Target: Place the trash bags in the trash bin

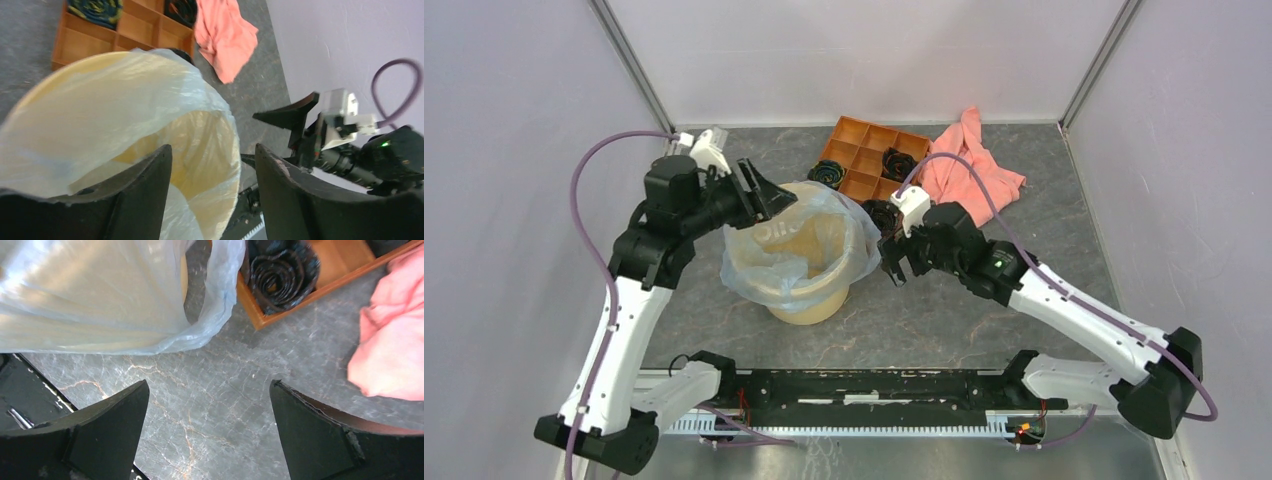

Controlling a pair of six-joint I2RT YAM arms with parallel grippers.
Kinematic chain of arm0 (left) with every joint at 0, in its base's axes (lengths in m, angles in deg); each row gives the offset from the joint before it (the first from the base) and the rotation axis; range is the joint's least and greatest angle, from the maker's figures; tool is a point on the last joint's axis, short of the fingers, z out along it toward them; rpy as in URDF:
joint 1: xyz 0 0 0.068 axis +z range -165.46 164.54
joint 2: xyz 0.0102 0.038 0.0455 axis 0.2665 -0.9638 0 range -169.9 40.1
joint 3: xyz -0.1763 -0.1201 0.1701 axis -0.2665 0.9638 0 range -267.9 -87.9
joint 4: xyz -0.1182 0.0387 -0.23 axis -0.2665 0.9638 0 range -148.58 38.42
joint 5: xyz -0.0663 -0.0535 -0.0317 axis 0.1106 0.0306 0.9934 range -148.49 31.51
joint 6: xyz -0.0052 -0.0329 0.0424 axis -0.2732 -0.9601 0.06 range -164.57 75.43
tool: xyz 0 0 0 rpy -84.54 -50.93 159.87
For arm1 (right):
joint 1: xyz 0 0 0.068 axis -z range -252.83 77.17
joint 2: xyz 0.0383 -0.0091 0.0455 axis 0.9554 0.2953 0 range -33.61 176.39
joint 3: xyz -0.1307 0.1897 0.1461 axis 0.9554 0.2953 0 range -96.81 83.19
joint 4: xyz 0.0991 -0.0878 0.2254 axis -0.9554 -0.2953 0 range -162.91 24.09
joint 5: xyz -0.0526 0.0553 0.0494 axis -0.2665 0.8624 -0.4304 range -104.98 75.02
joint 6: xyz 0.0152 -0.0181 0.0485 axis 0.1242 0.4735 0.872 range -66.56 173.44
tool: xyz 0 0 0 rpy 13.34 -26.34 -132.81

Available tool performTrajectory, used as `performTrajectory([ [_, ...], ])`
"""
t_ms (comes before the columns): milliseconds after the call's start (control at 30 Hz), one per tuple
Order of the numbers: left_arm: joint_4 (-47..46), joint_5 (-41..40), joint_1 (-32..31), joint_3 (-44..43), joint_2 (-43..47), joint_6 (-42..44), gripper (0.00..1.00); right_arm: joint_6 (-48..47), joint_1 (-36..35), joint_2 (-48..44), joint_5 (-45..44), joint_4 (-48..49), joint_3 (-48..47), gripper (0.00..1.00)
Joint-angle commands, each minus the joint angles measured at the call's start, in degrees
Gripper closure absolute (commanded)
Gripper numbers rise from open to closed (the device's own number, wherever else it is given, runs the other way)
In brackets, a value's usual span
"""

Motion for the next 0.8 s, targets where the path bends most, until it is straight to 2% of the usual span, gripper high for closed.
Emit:
performTrajectory([
  [0, -5.8, -4.3, -7.7, 1.9, -2.3, 1.6, 0.36, -2.4, 0.1, -2.9, -2.1, -4.2, -8.7, 0.02],
  [133, -7.6, -6.6, -10.9, 5.7, -3.4, 1.0, 0.47, -4.2, -2.0, 0.4, 5.5, -4.2, -18.4, 0.05],
  [233, -8.3, -8.3, -10.9, 7.5, -3.4, 0.8, 0.47, -2.4, -6.9, 4.9, 10.8, -0.7, -24.6, 0.17],
  [367, -8.7, -12.3, -10.7, 9.1, -5.8, 1.3, 0.49, 7.5, -9.2, 9.1, 21.2, 16.3, -20.4, 0.34],
  [467, -10.3, -18.8, -10.2, 10.1, -6.6, 1.8, 0.51, 10.3, -10.9, 13.7, 19.2, 18.7, -19.5, 0.51],
  [567, -12.0, -23.3, -9.1, 10.7, -8.7, 2.5, 0.51, 8.3, -13.4, 17.6, 16.3, 16.6, -20.5, 0.53],
  [767, -15.2, -28.7, -7.9, 11.9, -12.2, 2.7, 0.51, 4.0, -16.7, 20.8, 13.0, 11.1, -21.8, 0.49],
])
